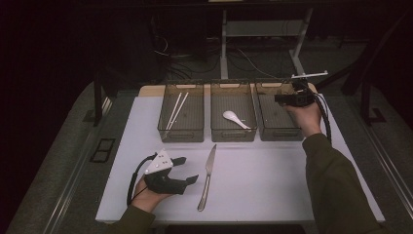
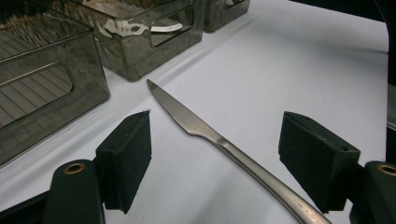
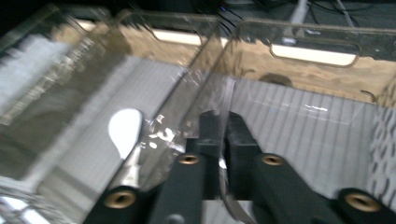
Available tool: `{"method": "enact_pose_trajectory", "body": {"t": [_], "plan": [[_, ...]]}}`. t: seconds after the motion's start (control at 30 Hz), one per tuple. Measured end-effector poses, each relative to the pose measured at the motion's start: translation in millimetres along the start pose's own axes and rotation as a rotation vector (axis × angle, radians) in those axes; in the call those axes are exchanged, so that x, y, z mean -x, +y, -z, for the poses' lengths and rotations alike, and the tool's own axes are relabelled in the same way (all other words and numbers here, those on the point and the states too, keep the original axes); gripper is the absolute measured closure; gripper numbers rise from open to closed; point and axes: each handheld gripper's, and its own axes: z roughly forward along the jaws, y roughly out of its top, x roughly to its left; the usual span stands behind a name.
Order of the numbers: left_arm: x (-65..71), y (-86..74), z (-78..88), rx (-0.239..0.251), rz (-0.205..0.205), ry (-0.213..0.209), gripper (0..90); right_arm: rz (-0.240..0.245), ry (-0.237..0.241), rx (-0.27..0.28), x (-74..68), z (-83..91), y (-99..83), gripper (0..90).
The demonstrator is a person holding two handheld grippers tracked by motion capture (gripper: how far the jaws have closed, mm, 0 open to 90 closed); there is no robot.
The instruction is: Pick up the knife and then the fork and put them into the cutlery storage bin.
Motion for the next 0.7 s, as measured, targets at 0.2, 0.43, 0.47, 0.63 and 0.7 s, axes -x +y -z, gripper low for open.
{"method": "enact_pose_trajectory", "body": {"t": [0.2, 0.43, 0.47, 0.63, 0.7], "plan": [[0.1, 0.2, 0.2, -0.007, 0.000, -0.003, 24.5, 0.014, -0.019, -0.030, -2.3, -8.1, -5.2, 62.6], [0.8, 0.2, -1.1, -0.014, 0.000, -0.003, 24.6, 0.015, 0.043, -0.007, -4.1, 4.5, -9.1, 45.3], [0.9, 0.0, -1.6, -0.021, 0.002, -0.003, 25.2, 0.015, 0.059, -0.002, -5.8, 8.5, -10.5, 43.4], [2.4, -1.0, -6.5, -0.060, 0.009, -0.016, 36.7, 0.080, 0.124, 0.024, -19.9, 31.3, -24.8, 37.4], [2.4, -0.9, -10.1, -0.081, 0.004, -0.002, 42.0, 0.104, 0.146, 0.035, -26.7, 40.6, -32.9, 35.2]]}}
